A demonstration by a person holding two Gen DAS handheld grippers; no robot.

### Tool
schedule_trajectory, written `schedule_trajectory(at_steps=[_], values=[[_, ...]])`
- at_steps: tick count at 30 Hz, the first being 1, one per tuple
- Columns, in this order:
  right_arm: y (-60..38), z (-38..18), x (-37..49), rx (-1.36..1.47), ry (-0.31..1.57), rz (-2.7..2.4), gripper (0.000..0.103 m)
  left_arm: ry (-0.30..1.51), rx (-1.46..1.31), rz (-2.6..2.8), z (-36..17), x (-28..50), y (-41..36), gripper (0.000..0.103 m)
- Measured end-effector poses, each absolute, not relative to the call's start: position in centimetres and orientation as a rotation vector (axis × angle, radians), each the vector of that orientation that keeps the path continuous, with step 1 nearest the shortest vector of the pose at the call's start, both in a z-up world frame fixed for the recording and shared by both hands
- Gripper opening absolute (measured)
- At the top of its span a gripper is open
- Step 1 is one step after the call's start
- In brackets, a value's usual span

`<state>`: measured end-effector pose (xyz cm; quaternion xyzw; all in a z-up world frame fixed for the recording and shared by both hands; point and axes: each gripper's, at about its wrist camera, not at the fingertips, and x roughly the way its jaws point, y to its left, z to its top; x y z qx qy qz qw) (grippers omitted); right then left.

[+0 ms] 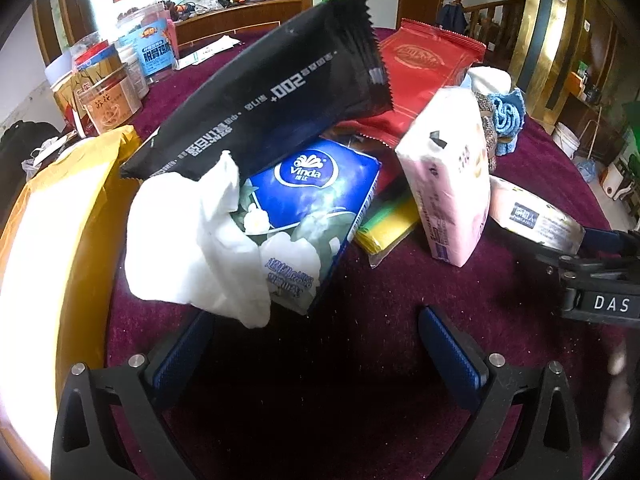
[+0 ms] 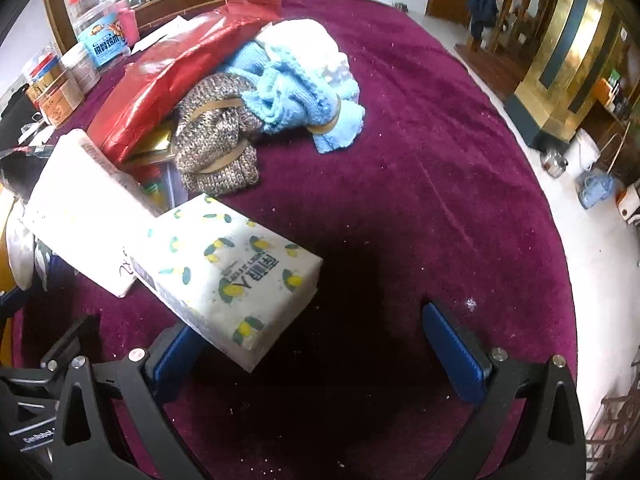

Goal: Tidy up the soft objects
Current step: 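Reach the left gripper toward the pink tissue pack in the pile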

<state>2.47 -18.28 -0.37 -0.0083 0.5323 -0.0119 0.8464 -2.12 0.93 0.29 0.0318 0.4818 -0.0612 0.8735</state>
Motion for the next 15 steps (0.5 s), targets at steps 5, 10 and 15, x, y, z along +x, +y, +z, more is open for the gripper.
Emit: schedule_trajectory(at_steps=[5,10,15], values=[[-19.0,1.6,-0.2,-0.031,1.066,-0.110,0.102,1.006,0.056,-0.137,0.3,-2.2,1.2,0.103],[-19.8,8.6,-7.4,-0.022,0.592,-0.174,0.103,1.004,0.065,-0.132,0.2,-2.8,0.9,0.103],[-21.3,9.8,-4.2,0.018,0.568,-0.247,0.103,1.002,0.007,-0.171,0.6,-3.0,1.6,0.100]])
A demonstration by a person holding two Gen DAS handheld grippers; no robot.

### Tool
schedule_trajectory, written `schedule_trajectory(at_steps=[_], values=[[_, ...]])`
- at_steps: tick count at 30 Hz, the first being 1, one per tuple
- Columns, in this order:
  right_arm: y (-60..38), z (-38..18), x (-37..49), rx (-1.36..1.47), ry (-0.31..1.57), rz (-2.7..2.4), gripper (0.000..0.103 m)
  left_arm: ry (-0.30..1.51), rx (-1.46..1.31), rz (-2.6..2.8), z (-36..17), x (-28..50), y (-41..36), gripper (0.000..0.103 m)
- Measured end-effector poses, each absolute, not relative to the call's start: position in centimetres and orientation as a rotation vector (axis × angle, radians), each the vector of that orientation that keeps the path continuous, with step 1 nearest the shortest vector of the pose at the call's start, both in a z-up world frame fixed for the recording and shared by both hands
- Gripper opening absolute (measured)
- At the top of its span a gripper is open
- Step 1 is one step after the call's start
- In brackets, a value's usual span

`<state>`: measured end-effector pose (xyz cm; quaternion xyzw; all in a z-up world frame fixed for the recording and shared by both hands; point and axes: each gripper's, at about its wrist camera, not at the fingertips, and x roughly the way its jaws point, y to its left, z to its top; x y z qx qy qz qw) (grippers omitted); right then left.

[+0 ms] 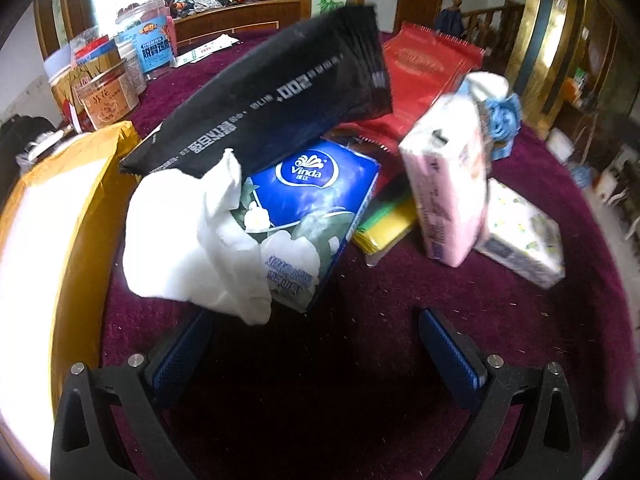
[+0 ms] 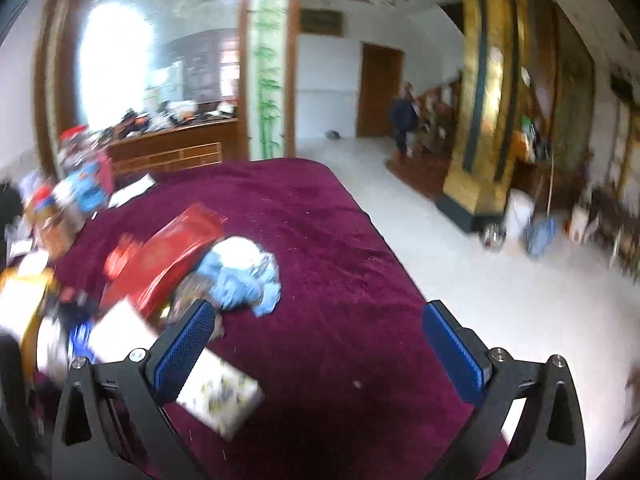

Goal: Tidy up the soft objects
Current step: 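Reach the left gripper toward the pink tissue pack in the pile, then carry pink tissue pack to tray with left gripper while right gripper grasps lemon-print pack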

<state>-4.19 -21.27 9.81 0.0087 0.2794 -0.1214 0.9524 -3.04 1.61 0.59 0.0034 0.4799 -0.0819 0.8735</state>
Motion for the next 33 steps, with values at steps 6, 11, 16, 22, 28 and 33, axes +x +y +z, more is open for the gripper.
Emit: schedule_trajectory(at_steps=[6,11,16,22,28,33], values=[[-23.8,6.6,-1.6,0.150,0.589,-0.321,0.103,0.884,-0.163,-0.318,5.1,-6.8,5.6,0.088],[-24.8,5.3,-1.2,0.223,0.597,-0.305,0.103,0.799,-0.162,-0.321,7.1,-7.3,7.5,0.094],[-24.5,4.3,-0.2,0.230,0.658,-0.249,0.103,0.768,-0.150,-0.351,7.7,-6.6,5.2,0.094],[-24.6,4.2,-0.1,0.240,0.666,-0.234,0.103,0.784,0.002,-0.404,7.2,-4.3,-0.4,0.089],[-24.6,4.0,0.1,0.247,0.681,-0.224,0.103,0.788,0.069,-0.383,6.2,-1.4,-3.3,0.086],[-24.6,3.9,0.1,0.251,0.685,-0.220,0.103,0.820,0.110,-0.366,4.6,-0.4,-4.1,0.062]])
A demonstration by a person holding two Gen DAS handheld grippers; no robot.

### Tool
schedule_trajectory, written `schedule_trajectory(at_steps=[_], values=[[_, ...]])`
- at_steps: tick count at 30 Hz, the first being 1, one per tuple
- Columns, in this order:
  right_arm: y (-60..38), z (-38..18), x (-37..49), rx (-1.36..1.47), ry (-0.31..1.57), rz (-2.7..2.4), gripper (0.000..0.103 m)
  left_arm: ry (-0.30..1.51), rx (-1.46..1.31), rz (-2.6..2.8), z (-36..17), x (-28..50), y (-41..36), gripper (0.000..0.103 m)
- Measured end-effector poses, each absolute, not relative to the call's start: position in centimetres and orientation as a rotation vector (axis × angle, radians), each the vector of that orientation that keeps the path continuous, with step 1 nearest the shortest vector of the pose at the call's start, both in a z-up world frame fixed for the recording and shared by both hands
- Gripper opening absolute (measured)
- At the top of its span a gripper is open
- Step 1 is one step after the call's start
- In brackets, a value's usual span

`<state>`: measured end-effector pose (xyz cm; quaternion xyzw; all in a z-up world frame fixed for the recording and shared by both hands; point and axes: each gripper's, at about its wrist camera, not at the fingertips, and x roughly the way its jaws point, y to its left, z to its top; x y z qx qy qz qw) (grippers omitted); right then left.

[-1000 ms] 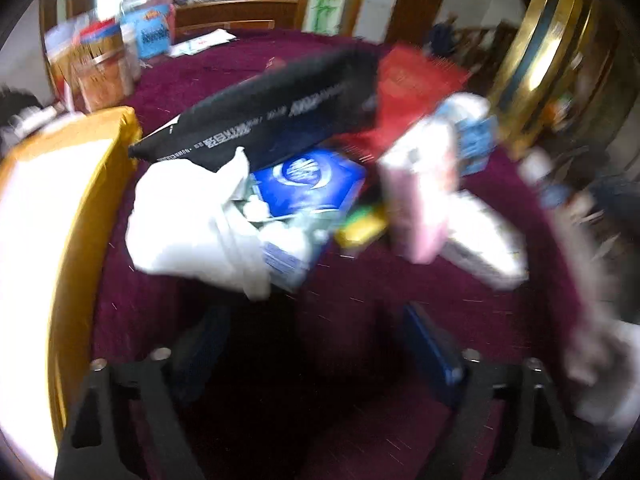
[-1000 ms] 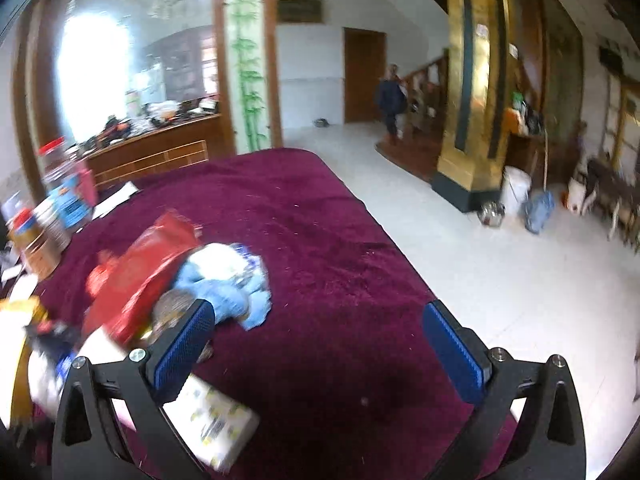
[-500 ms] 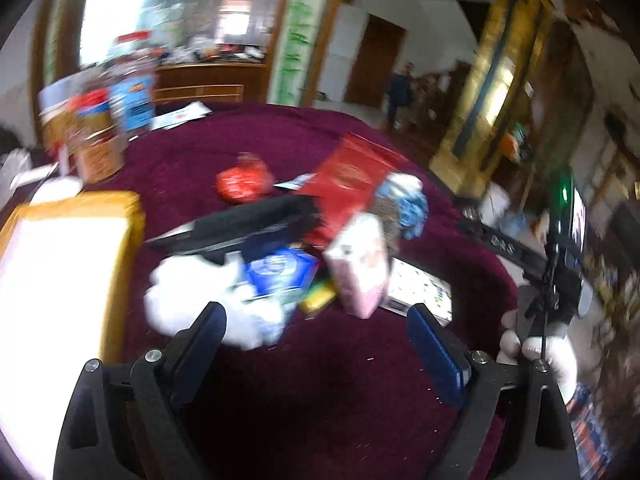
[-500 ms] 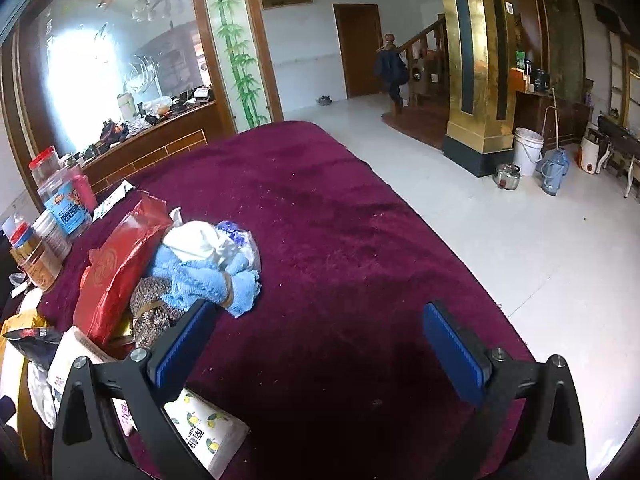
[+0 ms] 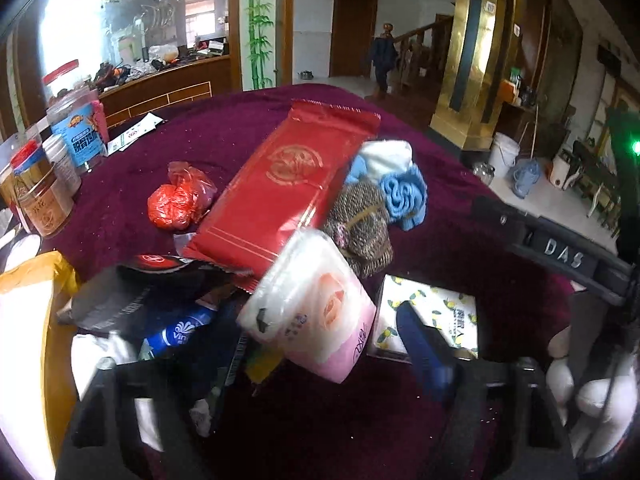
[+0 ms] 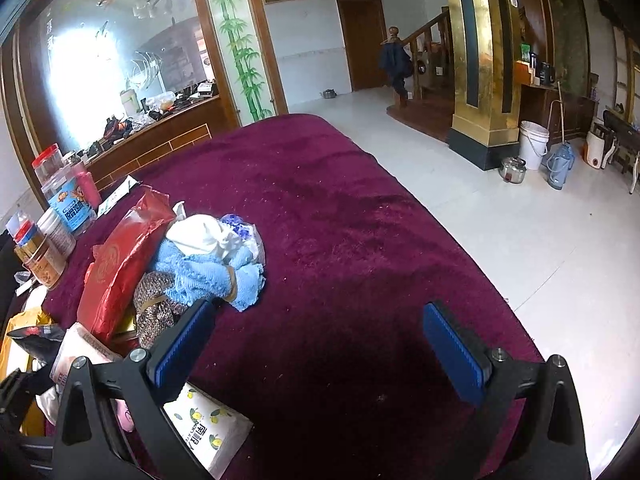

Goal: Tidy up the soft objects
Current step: 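Carry pink tissue pack to tray with left gripper while right gripper grasps lemon-print pack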

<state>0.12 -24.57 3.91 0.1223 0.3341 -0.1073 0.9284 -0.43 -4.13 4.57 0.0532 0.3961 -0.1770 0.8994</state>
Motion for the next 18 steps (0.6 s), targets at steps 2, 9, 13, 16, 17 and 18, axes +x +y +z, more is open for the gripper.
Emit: schedule_trajectory(at_steps=[2,9,13,16,17,18], values=[[-24.6,3.8,0.2,0.254,0.692,-0.213,0.103,0.862,0.090,-0.404,4.2,-0.2,-4.1,0.024],[-24.6,3.7,0.2,0.252,0.706,-0.220,0.103,0.813,-0.014,-0.426,6.1,-2.1,-2.2,0.021],[-24.6,3.4,0.4,0.252,0.719,-0.221,0.103,0.785,-0.068,-0.455,8.2,-4.6,-0.3,0.021],[-24.5,3.2,0.6,0.248,0.732,-0.210,0.103,0.750,-0.072,-0.464,9.7,-7.0,1.4,0.021],[-24.5,3.1,0.7,0.249,0.734,-0.201,0.103,0.738,-0.075,-0.457,10.1,-8.0,2.3,0.021],[-24.3,3.1,0.7,0.252,0.738,-0.184,0.103,0.730,-0.081,-0.448,10.4,-8.6,3.1,0.021]])
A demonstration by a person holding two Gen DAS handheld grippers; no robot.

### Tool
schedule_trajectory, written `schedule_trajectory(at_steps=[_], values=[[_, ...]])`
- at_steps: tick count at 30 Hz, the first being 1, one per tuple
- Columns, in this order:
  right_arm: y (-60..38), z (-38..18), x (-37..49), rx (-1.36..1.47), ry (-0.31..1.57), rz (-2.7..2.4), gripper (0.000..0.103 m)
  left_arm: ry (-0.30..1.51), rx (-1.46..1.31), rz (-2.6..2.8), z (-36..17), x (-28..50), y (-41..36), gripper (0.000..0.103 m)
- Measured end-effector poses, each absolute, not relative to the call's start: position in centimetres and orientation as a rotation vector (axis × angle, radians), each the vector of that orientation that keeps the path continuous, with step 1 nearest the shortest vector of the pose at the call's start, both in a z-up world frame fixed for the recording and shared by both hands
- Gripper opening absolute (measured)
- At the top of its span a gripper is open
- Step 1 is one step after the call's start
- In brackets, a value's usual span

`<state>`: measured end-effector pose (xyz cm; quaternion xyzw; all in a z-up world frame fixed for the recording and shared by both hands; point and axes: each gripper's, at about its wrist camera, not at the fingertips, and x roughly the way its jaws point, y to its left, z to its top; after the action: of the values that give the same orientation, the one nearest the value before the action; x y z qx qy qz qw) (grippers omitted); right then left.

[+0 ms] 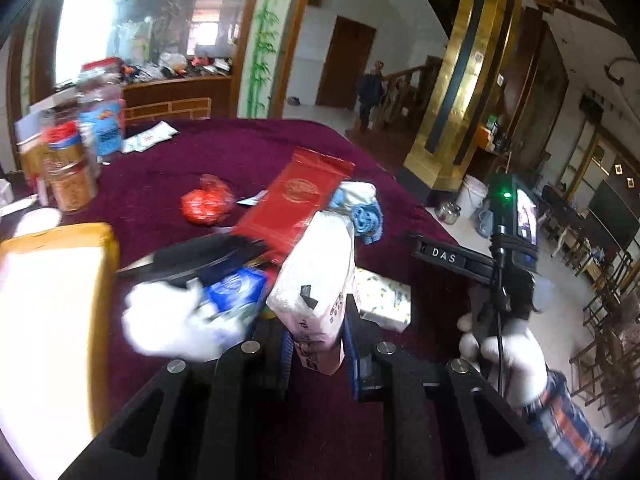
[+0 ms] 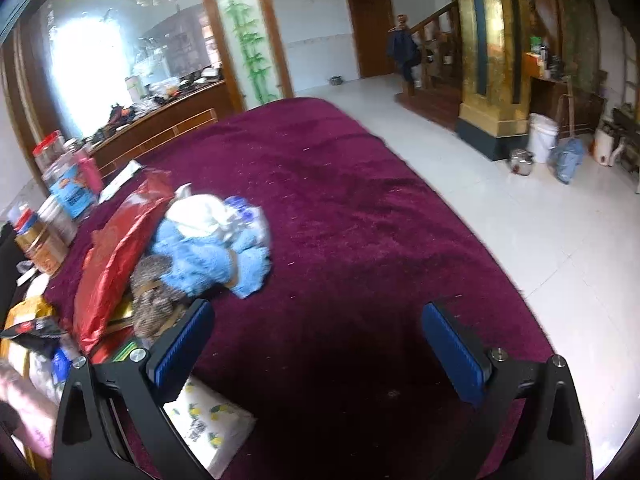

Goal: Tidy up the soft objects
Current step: 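Carry pink tissue pack to tray with left gripper while right gripper grasps lemon-print pack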

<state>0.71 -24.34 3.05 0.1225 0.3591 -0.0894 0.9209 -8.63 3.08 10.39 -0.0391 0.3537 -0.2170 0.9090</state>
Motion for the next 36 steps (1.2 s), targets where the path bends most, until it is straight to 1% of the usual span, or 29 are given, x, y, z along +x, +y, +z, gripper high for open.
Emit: schedule_trajectory(at_steps=[4,7,12,13,15,17,18,21,27,32,36], values=[[-23.7,2.8,0.9,0.320,0.762,0.005,0.103,0.712,-0.142,-0.400,10.9,-10.9,7.1,0.021],[-21.7,2.4,1.1,0.344,0.816,0.197,0.103,0.710,-0.171,-0.351,10.9,-12.2,10.3,0.022],[-17.4,2.8,0.7,0.173,0.919,0.263,0.102,0.722,-0.213,-0.280,10.2,-13.2,15.1,0.022],[-16.6,2.8,0.7,0.129,0.943,0.267,0.099,0.722,-0.229,-0.270,10.0,-13.3,15.9,0.022],[-15.0,2.6,0.8,0.019,0.979,0.247,0.079,0.718,-0.265,-0.252,9.8,-13.5,17.5,0.022],[-13.9,2.2,0.8,-0.083,1.013,0.224,0.071,0.709,-0.295,-0.239,9.7,-14.0,19.0,0.022],[-13.4,2.0,0.8,-0.131,1.031,0.202,0.070,0.705,-0.304,-0.234,9.7,-14.3,19.5,0.022],[-12.8,2.0,0.3,-0.212,1.032,0.166,0.060,0.688,-0.322,-0.217,10.0,-14.8,21.1,0.022],[-13.5,3.4,-1.9,-0.153,1.013,0.160,0.059,0.679,-0.350,-0.185,9.9,-15.0,24.5,0.022],[-13.2,7.4,-3.6,-0.081,0.948,0.198,0.059,0.700,-0.371,-0.162,9.5,-13.7,26.6,0.022],[-10.0,10.0,-4.0,-0.042,0.920,0.308,0.059,0.717,-0.354,-0.162,9.6,-12.2,26.7,0.022]])
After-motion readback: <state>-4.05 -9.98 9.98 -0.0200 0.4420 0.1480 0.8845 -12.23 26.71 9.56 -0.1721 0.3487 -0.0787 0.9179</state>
